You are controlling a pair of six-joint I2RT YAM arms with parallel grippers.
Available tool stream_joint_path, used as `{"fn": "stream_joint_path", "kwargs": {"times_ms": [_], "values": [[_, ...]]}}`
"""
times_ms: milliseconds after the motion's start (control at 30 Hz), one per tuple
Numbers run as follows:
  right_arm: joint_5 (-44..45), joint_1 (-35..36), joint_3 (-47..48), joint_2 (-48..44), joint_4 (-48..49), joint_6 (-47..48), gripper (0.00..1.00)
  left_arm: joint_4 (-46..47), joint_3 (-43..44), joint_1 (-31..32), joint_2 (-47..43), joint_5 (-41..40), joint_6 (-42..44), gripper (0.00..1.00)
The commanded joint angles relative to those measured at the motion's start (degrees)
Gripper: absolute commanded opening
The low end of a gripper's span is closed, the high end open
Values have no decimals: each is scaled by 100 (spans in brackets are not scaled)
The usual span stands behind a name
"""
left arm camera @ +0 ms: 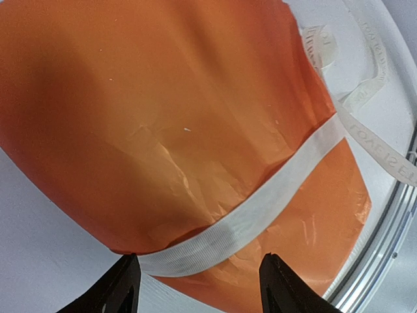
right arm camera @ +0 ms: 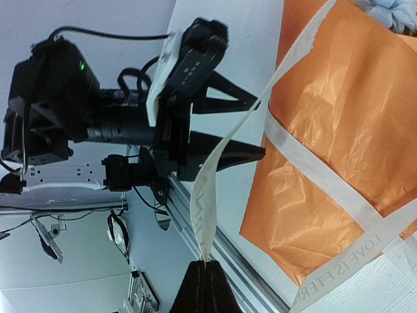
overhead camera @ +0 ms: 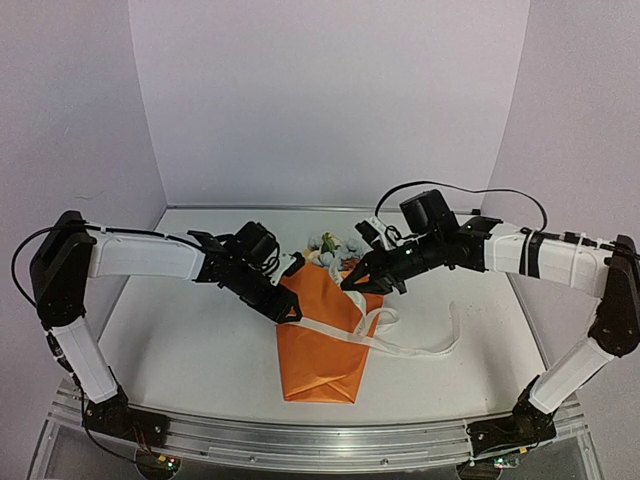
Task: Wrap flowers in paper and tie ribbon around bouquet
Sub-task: Cross the ribbon over the folded bouquet.
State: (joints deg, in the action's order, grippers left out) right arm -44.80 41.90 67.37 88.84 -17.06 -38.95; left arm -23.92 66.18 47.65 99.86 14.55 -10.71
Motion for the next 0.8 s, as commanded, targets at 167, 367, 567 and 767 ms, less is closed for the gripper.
{"fn": "stream_joint_path", "kwargs": {"times_ms": [167,367,567,767], "values": [[-537,319,-187,120,-263,268,0,-541,619,64,537,-471,163,66],[-382,484,171,461,-955,567,0,-558,642,87,596,-524,131,47],[-335,652,519,951,-1192,656,0,-534,594,78,488,-534,140,28],[-179,825,1013,1551,-1405,777,0,-440,497,66,326,-501,147,17]]}}
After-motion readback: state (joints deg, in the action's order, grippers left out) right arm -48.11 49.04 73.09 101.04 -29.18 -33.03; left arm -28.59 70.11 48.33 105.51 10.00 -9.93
